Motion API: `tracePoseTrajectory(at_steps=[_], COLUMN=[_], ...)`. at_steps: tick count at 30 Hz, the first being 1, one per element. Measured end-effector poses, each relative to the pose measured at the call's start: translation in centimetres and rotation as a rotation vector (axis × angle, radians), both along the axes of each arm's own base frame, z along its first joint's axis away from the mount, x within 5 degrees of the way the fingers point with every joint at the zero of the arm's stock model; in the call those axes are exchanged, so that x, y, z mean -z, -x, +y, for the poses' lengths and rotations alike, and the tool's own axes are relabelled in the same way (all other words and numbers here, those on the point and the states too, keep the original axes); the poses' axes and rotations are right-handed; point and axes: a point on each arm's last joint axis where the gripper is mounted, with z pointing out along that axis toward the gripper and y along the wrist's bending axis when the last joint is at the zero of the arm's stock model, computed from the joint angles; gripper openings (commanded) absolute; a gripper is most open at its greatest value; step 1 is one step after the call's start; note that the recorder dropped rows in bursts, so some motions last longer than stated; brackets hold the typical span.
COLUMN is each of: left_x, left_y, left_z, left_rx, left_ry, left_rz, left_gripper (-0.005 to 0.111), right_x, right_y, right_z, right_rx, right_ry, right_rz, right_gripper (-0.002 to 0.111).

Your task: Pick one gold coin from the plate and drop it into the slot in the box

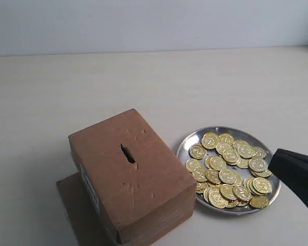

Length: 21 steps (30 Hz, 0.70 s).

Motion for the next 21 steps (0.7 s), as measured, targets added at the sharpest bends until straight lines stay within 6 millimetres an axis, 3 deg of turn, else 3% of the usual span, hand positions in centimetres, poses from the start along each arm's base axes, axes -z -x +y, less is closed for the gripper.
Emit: tracePoseTrajectory(at_steps=[13,21], left_x=[0.19,0.62], left_y=[-0.01,0.45], left_z=[0.03,-0.36], left_rx=[0.006,0.073], left_ry=[-0.046,-0.073], left_rz=[-0.027,0.01], left_gripper=[0.0,0.0], right_x=[0.74,1.0], right_y=[-0.1,-0.2], right_z=[-0.25,-0.44], right_rx=[0.027,0.083], right_ry=[0.056,-0.134], right_rz=[0.043,0.236], right_gripper=[0.0,0.0])
